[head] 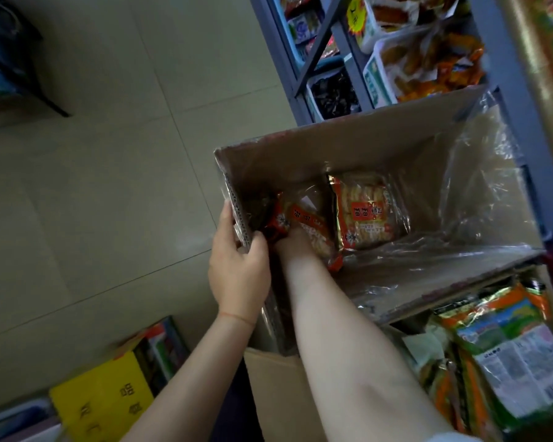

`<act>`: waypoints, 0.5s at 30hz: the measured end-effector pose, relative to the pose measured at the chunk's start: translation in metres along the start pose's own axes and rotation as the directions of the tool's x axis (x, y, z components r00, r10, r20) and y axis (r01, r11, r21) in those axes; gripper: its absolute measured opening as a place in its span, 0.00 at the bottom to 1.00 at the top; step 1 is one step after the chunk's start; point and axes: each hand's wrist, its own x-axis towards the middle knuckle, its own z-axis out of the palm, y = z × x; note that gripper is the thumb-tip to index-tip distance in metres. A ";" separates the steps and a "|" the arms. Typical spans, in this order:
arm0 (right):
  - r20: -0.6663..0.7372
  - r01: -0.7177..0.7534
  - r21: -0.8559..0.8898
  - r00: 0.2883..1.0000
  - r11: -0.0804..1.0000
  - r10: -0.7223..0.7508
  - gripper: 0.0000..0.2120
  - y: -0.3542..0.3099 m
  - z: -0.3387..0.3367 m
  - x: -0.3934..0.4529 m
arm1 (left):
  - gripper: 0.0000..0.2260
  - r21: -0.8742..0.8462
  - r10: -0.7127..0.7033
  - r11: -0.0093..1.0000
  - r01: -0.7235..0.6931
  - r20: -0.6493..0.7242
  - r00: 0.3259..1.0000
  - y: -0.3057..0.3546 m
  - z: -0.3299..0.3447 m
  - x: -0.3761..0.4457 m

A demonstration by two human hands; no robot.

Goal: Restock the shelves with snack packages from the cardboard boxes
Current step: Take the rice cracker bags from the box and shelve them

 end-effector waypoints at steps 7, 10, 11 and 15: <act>0.143 -0.237 0.848 0.964 0.474 0.226 0.14 -0.028 -0.040 -0.061 | 0.40 0.077 -0.063 0.995 0.059 0.049 0.997 0.018 -0.002 -0.001; 0.202 -0.223 0.838 0.975 0.498 0.095 0.18 -0.022 -0.071 -0.124 | 0.29 0.090 0.107 0.991 -0.102 -0.061 0.992 0.043 -0.010 -0.018; 0.212 -0.195 0.824 0.977 0.533 0.029 0.17 -0.017 -0.084 -0.142 | 0.26 0.018 0.155 0.988 -0.154 -0.090 0.984 0.053 -0.012 -0.028; 0.251 0.017 0.738 0.921 0.675 -0.298 0.24 0.004 -0.143 -0.211 | 0.27 -0.380 0.091 0.922 -0.076 0.021 0.996 0.105 -0.010 -0.078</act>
